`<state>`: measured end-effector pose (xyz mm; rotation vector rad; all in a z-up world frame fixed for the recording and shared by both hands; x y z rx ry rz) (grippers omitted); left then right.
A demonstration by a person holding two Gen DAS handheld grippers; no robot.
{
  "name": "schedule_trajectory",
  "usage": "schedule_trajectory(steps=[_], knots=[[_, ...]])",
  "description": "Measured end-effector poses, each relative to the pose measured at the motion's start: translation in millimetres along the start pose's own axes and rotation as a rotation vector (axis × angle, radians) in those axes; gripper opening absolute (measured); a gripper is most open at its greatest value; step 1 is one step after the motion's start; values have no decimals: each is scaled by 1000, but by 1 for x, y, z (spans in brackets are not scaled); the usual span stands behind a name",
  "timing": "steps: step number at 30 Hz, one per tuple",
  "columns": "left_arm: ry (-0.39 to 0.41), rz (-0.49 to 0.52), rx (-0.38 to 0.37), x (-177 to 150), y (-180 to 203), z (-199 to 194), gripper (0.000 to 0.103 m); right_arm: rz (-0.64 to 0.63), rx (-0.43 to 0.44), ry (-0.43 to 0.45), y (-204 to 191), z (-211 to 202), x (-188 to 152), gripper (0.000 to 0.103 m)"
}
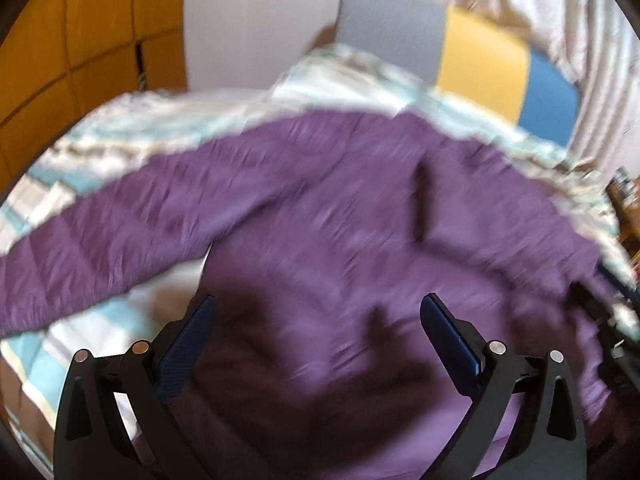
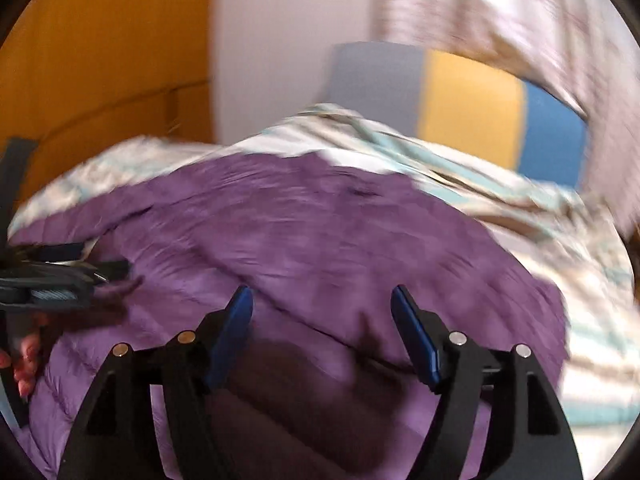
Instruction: Fold large clothes
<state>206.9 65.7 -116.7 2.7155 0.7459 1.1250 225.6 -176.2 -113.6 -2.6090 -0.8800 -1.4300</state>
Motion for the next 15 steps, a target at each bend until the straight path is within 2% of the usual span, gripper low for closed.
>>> schedule_trajectory(steps=[2, 5, 7, 8, 9, 11, 12, 13, 15], knots=[[44, 31, -31, 9, 23, -9, 100, 123, -113, -17, 27, -8, -10, 71], [55, 105, -42, 19, 62, 1, 100, 276, -252, -56, 61, -16, -32, 71], [63, 153, -15, 20, 83, 20, 97, 344, -286, -67, 70, -19, -45, 71], [66, 175, -1, 21, 89, 29, 85, 380, -295, -72, 74, -20, -54, 71], [64, 200, 24, 21, 94, 39, 68, 405, -297, -71, 78, -24, -61, 71], [22, 248, 83, 16, 92, 65, 53, 451, -295, -57, 84, -30, -68, 71], [-7, 252, 96, 12, 88, 76, 48, 470, -295, -52, 88, -35, -72, 71], [-16, 242, 99, 9, 82, 81, 48, 485, -290, -52, 91, -36, -75, 71], [-1, 181, 78, 8, 63, 79, 48, 518, -272, -69, 96, -38, -82, 67]])
Point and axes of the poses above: each gripper's, at about its wrist camera, not at the fingertips, and z roughly the way its jaws point, y to its right, x to its top, the point moved 2 cm from there along z, roughly the way its jaws point, and after that the axes turned 14 degrees about -z, right-handed, at the moved point
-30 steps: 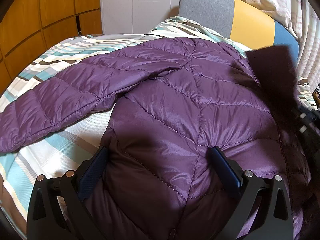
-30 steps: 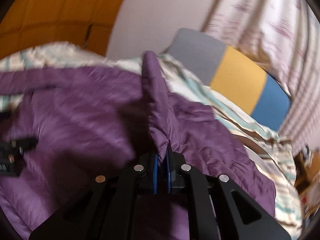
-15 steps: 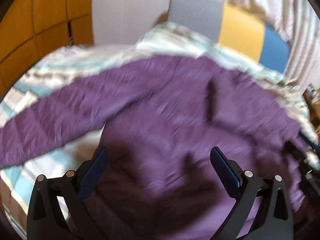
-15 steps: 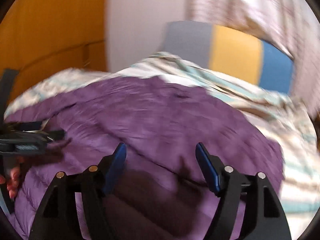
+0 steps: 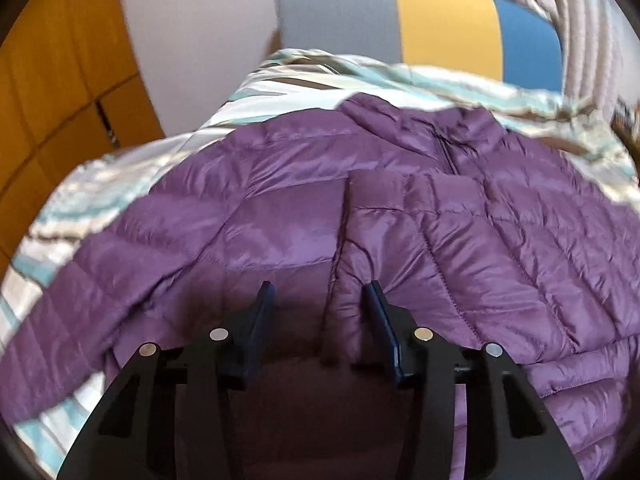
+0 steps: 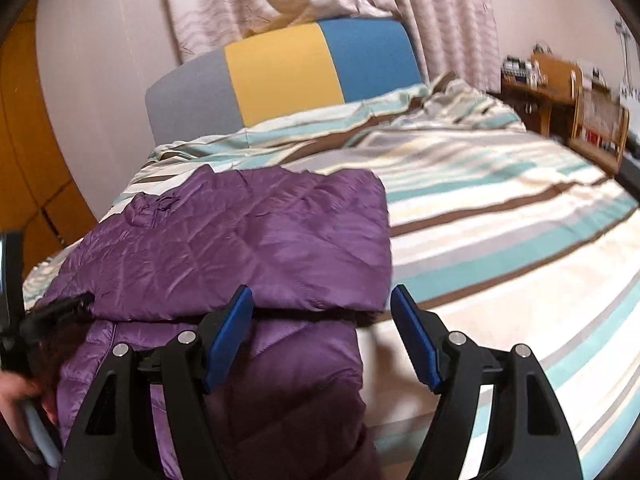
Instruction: Fold large clothes
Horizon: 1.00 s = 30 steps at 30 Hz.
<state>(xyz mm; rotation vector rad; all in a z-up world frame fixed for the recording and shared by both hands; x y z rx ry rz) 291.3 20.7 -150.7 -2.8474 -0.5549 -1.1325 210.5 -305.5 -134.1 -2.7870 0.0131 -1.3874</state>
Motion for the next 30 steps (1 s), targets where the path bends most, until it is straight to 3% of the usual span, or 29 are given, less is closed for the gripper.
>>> schedule_trajectory(steps=[4, 8, 12, 15, 25, 28, 30], knots=[[13, -97, -8, -6, -26, -7, 48, -15, -5, 8, 4, -9, 4, 58], [2, -96, -5, -7, -23, -4, 48, -100, 17, 34, -9, 6, 33, 50], [-2, -79, 8, -8, -15, -1, 48, -93, 11, -70, -4, 62, 54, 40], [-10, -82, -1, -8, -13, -1, 52, -88, -7, -165, 6, 99, 52, 38], [-20, -81, -12, -9, -14, 6, 55, -100, -13, -172, 11, 113, 41, 39], [-22, -86, -11, -8, -15, 7, 57, -90, 12, -124, 11, 90, 45, 52], [-22, -88, -5, -8, -15, 7, 60, -98, -8, -91, 10, 68, 44, 55]])
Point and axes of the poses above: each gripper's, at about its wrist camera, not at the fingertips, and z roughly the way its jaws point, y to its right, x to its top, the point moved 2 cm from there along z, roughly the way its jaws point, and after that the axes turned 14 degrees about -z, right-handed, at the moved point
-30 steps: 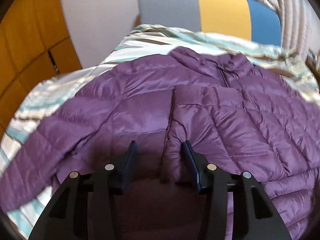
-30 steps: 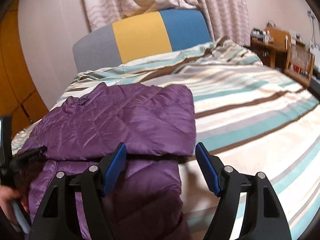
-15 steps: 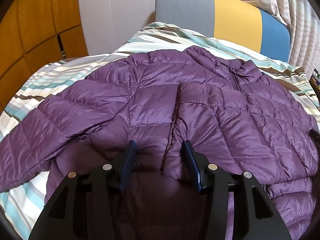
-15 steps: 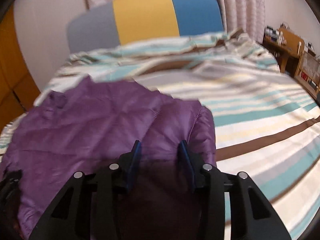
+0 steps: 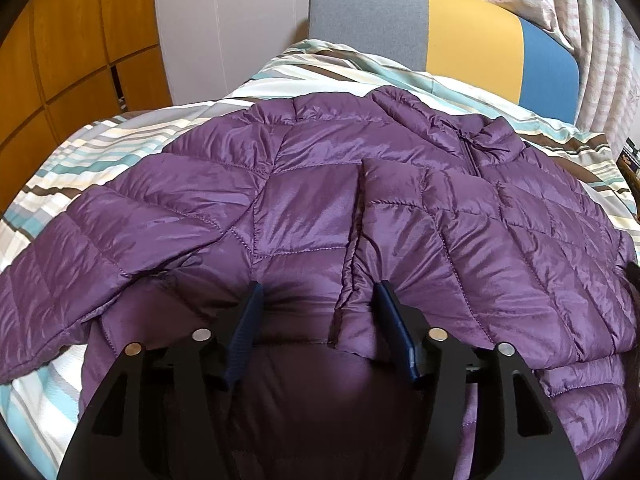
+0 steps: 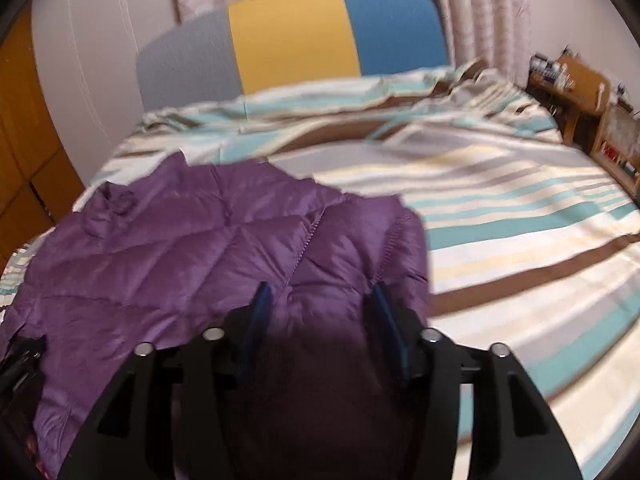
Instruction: Fold large clothes
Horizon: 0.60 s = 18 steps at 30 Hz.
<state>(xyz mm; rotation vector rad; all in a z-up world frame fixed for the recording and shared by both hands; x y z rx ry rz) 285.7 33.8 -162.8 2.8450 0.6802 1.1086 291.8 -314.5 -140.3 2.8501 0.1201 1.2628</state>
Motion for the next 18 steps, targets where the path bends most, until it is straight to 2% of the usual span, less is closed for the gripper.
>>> schedule_trajectory(steps=[3, 5, 10, 16, 18], knots=[[-2, -1, 0, 0, -1, 0, 60, -8, -25, -11, -4, -27, -15, 55], [-2, -5, -4, 0, -1, 0, 60, -24, -74, -41, -6, -33, -28, 56], [-9, -10, -20, 0, -2, 1, 64, 13, -82, -150, 4, -11, -43, 68], [-14, -10, -26, 0, -1, 2, 66, -15, -153, -159, 2, -9, -46, 80], [-24, -16, -45, 1, -2, 1, 75, -9, -164, -162, 4, -9, -47, 84]])
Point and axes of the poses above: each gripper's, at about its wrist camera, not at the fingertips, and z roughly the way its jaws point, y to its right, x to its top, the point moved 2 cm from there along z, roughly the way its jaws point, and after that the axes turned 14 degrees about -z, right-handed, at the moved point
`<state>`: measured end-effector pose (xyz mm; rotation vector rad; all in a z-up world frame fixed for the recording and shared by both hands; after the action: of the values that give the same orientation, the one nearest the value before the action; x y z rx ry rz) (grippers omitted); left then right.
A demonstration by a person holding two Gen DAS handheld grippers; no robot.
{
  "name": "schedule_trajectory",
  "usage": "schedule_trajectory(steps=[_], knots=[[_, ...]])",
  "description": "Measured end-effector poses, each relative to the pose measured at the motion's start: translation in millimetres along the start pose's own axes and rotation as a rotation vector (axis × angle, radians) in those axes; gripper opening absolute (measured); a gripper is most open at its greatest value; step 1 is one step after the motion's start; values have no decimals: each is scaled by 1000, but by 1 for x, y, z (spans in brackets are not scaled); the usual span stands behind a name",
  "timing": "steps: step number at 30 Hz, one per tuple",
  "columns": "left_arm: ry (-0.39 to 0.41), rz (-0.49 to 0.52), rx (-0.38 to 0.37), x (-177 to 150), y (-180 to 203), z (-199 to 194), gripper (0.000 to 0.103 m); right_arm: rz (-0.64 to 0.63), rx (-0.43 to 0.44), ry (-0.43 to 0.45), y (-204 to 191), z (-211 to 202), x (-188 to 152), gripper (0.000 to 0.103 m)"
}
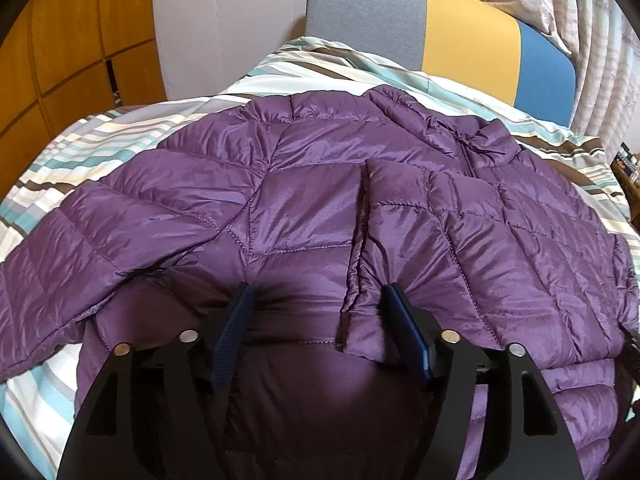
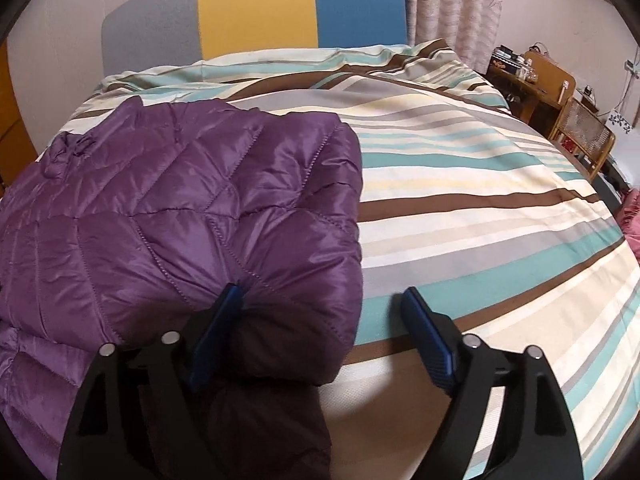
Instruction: Fold large clothes
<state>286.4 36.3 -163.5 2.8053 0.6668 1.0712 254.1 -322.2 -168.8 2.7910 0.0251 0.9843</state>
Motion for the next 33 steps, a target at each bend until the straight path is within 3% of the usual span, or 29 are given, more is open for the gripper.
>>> schedule_trajectory(steps=[1, 2, 3, 6, 10, 17, 25, 30, 33], knots=[[-11, -9, -23, 1, -1, -2, 83, 3, -1, -2, 0, 0, 0, 86], [-28, -19, -52, 2, -4, -4, 98, 4, -3, -2, 0, 0, 0, 87], [-45, -31, -89, 2, -7, -9, 100, 5, -8, -3, 0, 0, 0, 88], [-39, -75, -131, 1, -21, -29, 100, 4, -19, -4, 0, 0, 1, 90], [31, -171, -137, 0, -61, -60, 100, 8, -21, -5, 1, 0, 1, 92], [145, -325, -18, -6, -142, -98, 100, 14, -22, -8, 0, 1, 2, 93], [197, -719, 40, -28, -248, -127, 100, 14, -22, -8, 1, 1, 2, 94], [263, -895, 54, -48, -295, -144, 100, 14, -23, -8, 1, 1, 2, 94], [319, -996, 33, -58, -320, -152, 94, 13, -26, -8, 1, 1, 2, 94]])
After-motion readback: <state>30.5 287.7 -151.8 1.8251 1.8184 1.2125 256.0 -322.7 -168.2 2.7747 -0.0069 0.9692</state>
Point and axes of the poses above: each gripper's, at about its wrist camera, not at the fingertips, and z roughly the way its jaws point, y to its right, x to its top, the point moved 2 cm from there along z, roughly the way its jaws point, and after that the axes turned 14 degrees about -z, right-handed, at the moved point
